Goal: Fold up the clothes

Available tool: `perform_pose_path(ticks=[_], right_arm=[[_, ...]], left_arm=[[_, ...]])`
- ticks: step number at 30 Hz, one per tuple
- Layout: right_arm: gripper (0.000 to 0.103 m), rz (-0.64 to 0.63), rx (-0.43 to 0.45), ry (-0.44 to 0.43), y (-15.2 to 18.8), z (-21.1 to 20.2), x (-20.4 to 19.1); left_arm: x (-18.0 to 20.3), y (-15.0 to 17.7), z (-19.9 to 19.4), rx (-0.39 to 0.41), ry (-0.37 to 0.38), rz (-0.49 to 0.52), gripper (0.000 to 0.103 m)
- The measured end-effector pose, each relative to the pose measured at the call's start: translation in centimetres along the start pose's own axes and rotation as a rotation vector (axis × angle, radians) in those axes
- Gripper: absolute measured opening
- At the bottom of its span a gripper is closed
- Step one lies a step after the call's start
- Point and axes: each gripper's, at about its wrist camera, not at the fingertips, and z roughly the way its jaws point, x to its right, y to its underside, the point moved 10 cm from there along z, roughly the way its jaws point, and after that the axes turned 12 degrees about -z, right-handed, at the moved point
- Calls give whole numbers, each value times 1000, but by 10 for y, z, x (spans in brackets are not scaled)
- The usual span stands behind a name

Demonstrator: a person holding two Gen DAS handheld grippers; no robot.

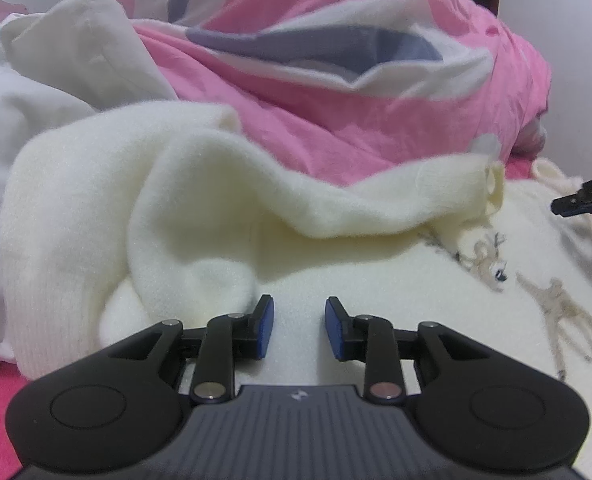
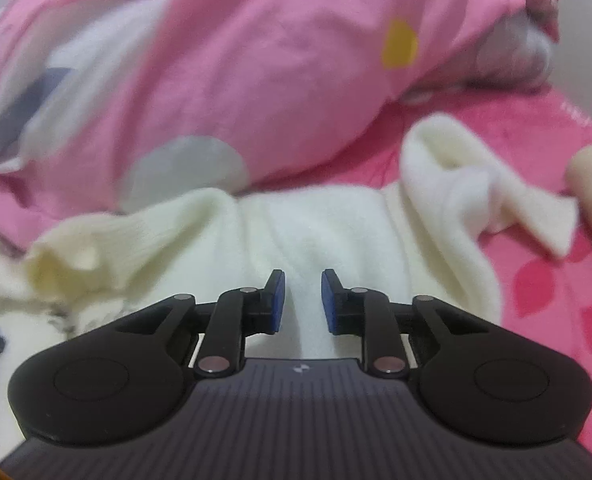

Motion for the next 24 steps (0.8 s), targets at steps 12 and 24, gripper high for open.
perform_pose_path(ticks=[12, 24], right_arm=[[41, -133, 129, -425, -66, -82, -191], [45, -615, 55, -562, 9, -57, -405]], left_arm=[[-73, -56, -85, 226, 27, -291, 47], [-172, -60, -72, 157, 28, -594, 47]])
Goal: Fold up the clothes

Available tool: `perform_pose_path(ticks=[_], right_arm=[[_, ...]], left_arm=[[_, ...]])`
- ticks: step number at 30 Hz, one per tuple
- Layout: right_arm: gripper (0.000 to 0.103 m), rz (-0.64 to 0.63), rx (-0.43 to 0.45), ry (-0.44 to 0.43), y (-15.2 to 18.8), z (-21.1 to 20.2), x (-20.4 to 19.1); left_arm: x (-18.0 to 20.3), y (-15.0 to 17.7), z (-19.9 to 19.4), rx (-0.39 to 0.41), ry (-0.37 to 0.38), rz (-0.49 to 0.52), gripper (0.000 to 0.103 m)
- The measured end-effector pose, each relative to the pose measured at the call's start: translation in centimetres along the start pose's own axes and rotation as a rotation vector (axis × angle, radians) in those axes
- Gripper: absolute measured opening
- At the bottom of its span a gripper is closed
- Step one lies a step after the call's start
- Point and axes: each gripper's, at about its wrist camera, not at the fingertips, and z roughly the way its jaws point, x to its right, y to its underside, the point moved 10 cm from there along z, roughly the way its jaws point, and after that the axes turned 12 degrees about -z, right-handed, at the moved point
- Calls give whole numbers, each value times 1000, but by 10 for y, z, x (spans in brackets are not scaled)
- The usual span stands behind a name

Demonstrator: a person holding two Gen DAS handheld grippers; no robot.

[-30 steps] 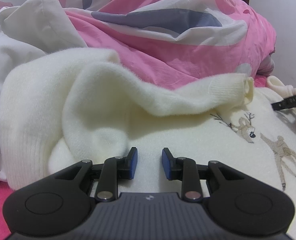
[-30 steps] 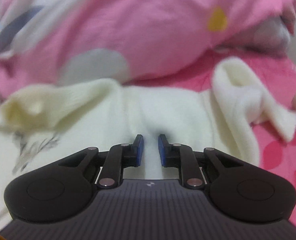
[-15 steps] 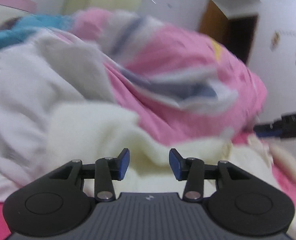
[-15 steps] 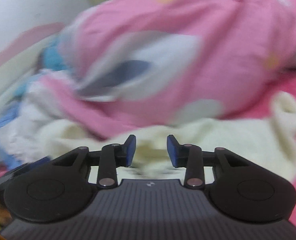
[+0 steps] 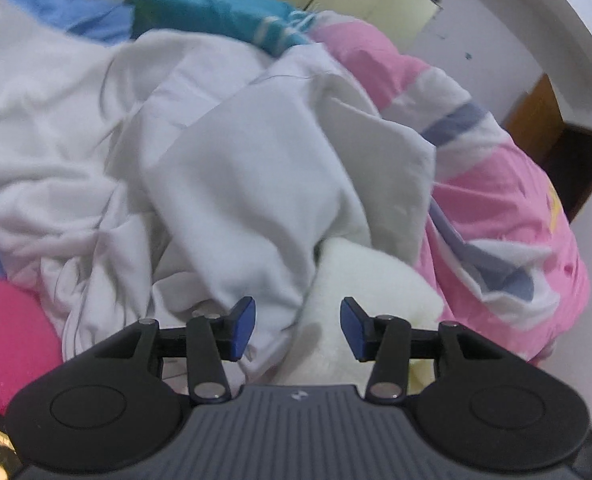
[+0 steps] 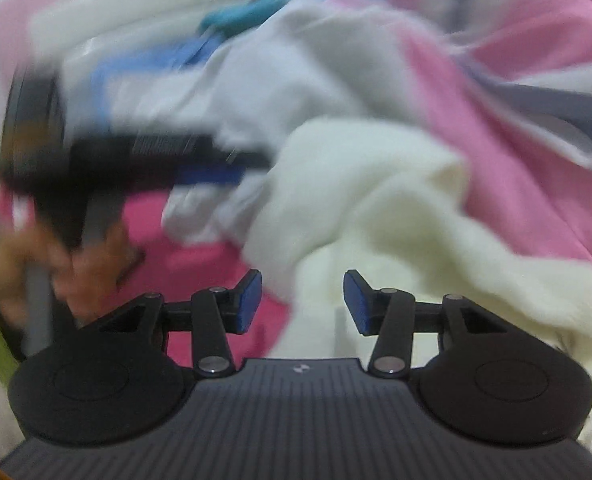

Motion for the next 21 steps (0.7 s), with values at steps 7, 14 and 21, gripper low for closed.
perform_pose_path(ticks=[7, 14, 21], right_arm=[[47, -529, 5, 125, -8, 38, -63], [48, -740, -29, 195, -1, 75, -71], [5, -680, -16, 245, -10, 75, -53]], left_arm=[[0, 0, 2, 1, 1, -5, 47], [-2, 0, 1, 6, -8, -7, 47], [2, 0, 0, 24, -12, 28, 47]])
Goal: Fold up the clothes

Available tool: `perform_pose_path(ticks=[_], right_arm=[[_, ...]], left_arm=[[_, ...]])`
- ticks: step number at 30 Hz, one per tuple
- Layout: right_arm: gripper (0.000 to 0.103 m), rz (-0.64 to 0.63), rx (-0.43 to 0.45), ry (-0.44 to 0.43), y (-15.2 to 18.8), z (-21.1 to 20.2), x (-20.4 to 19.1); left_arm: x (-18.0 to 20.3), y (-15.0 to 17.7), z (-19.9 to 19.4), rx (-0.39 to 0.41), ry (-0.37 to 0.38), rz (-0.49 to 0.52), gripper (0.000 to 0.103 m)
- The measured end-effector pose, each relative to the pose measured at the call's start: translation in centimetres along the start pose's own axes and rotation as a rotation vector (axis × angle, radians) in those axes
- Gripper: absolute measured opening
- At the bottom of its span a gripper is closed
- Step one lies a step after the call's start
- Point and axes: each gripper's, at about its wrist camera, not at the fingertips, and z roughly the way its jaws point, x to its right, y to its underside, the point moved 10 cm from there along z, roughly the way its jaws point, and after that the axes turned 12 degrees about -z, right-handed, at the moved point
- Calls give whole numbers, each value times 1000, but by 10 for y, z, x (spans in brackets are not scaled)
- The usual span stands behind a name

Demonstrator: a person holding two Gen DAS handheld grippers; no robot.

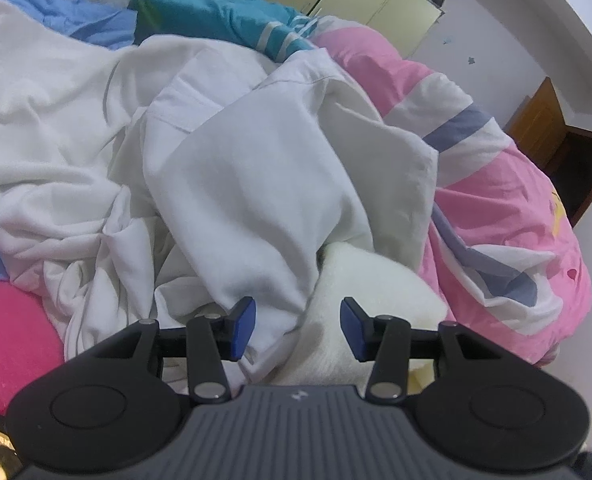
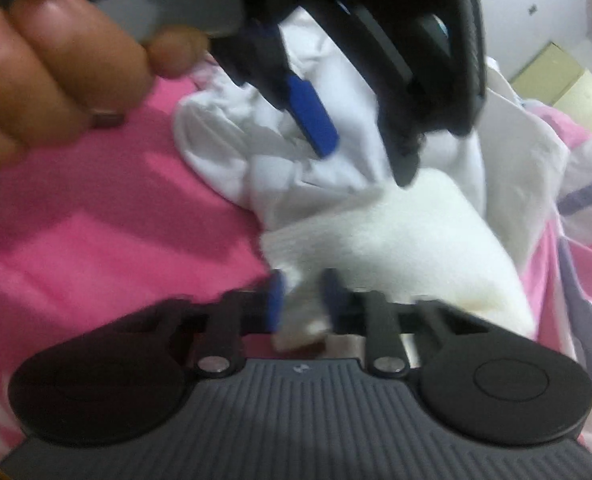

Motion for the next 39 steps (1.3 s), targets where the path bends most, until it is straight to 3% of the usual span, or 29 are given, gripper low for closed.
perform_pose_path(ticks=[2, 10, 16, 20, 22, 25, 29, 31, 33, 35, 39], right_arm=[[0, 79, 1, -3, 3, -4, 13], [0, 628, 84, -59, 32, -45, 103], [0, 1025, 226, -149, 63, -76, 164], [0, 1121, 326, -141, 63, -98, 196], [0, 1088, 338, -122, 60, -105, 199], [3, 979, 289, -170, 50, -97, 172], [40, 644, 151, -157, 32, -70, 103], [44, 431, 112, -119, 21, -59, 69], [55, 234, 105, -76, 8, -51, 43], [59, 102, 88, -44, -1, -38, 27], [58, -47, 34, -11, -1, -4, 8]], left_arm=[[3, 0, -1, 9, -6, 26, 50], [9, -3, -7, 42, 12, 43, 51], [14, 0, -6, 27, 32, 56, 52], [14, 2, -4, 17, 37, 51, 53], [12, 2, -3, 14, 35, 41, 53], [6, -2, -3, 13, 34, -4, 53], [0, -7, -5, 14, 42, -50, 53], [0, -7, -5, 14, 42, -52, 53], [0, -7, -4, 13, 39, -48, 53], [1, -7, -5, 13, 37, -46, 53], [1, -8, -5, 13, 39, -52, 53]])
